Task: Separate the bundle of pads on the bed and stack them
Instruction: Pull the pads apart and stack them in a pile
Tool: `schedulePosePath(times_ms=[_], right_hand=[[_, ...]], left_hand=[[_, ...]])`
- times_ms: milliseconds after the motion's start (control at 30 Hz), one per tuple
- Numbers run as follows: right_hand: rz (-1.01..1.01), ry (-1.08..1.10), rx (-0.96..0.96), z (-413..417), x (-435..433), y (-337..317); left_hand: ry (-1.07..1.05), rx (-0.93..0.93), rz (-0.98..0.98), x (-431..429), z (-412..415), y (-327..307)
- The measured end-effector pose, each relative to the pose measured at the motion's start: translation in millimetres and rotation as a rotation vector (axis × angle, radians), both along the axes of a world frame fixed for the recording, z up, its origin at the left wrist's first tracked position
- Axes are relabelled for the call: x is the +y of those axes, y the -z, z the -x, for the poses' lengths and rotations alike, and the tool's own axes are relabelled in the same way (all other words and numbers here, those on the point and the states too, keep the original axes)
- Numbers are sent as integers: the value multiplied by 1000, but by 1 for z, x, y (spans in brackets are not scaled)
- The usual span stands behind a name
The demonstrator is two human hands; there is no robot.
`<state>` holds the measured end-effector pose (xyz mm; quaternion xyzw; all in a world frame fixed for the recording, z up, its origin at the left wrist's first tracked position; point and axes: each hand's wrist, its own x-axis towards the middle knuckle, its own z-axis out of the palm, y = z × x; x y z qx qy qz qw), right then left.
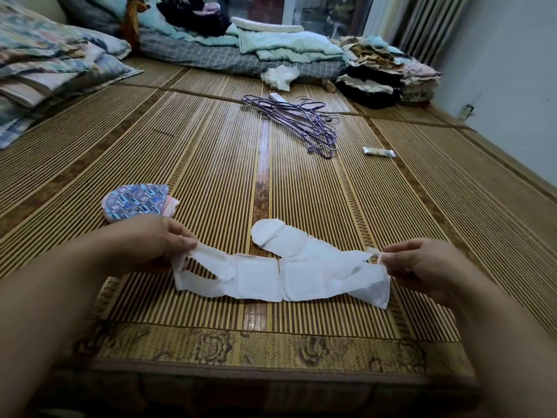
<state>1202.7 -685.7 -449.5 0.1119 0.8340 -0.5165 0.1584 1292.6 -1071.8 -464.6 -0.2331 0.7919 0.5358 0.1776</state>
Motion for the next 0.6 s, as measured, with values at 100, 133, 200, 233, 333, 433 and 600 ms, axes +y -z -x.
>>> schedulePosePath(times_ms=[100, 133, 200, 233, 333, 433, 600], right_hand=[[23, -32, 72, -4, -3, -3], [48, -62, 99, -6, -7, -4], [94, -131, 144, -11, -20, -6], [103, -165, 157, -15, -29, -5], [83, -272, 151, -26, -60, 1], [-31, -382, 168, -36, -89, 10], [-111, -430, 106, -40, -108, 17]], left_hand=[[-21, 63, -124, 1, -3, -5], [-11, 81, -144, 2, -3, -7], [19, 109, -152, 8, -5, -11], [34, 125, -148, 11, -6, -13], [58, 193, -119, 25, -5, -20], [49, 240, -139, 40, -4, -23], [51, 261, -96, 64, 3, -19]])
